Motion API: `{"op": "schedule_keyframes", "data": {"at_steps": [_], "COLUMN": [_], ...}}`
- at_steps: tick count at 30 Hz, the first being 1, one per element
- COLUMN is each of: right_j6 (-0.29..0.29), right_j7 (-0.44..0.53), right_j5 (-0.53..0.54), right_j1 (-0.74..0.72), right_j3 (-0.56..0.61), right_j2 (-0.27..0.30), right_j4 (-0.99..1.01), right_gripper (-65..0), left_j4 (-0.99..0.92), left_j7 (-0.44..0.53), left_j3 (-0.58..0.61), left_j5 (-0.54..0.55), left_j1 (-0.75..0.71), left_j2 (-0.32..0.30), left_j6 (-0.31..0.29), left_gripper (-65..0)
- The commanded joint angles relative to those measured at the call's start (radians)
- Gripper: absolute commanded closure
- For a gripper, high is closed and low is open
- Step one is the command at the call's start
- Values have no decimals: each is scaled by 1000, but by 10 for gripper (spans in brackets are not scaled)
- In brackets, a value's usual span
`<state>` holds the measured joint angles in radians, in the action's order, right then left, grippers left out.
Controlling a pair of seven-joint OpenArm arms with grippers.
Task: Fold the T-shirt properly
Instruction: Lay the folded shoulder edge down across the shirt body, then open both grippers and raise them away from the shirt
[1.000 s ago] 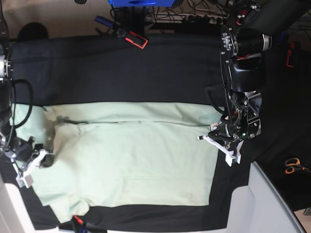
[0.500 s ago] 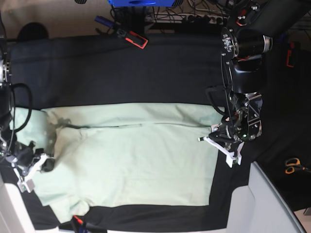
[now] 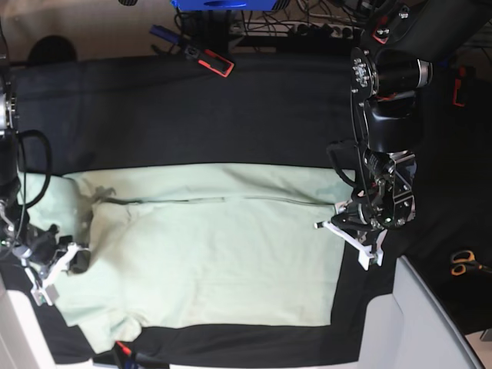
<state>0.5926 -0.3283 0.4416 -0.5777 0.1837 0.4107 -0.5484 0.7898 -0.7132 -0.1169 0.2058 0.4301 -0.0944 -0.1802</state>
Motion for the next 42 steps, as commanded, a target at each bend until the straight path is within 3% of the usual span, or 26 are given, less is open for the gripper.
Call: {"op": "schedule_keyframes", "data": {"at_steps": [1,15,21,31,33,38,40,42], "right_j6": [3,5,7,2,-4,-81,-87,-89], "right_j7": [27,30,30,50,56,57,57,57], "right_j5": [16,15,-89,-94,-99,-100,-100,-100], "right_j1": [-37,-60,-61,-60,-57,-54,-52,-44], "right_j3": [-3,-3,-16,-22,-69,-112,-112,-117], "right_j2": [17,17,-11,-20,-22,-22,-22,-22], "right_j4": [-11,-11,-11,-11,-9,9,9,9], "right_gripper": [0,0,0,0,-1,-19,-99,-225], "left_j4": [16,16,16,15,15,26,46,70], "left_j7": [14,14,16,57,63,65,65,65], "left_j3": [0,0,0,-2,-2,-11,-11,-13], "left_j5": [2,1,1,2,2,10,13,13], "left_j1": [31,31,31,31,31,31,29,26], "left_j2": [-8,-8,-8,-8,-8,-6,-6,-6], "left_j6": [0,0,0,5,5,6,6,8], "left_gripper": [0,0,0,0,0,-190,-245,-289]}}
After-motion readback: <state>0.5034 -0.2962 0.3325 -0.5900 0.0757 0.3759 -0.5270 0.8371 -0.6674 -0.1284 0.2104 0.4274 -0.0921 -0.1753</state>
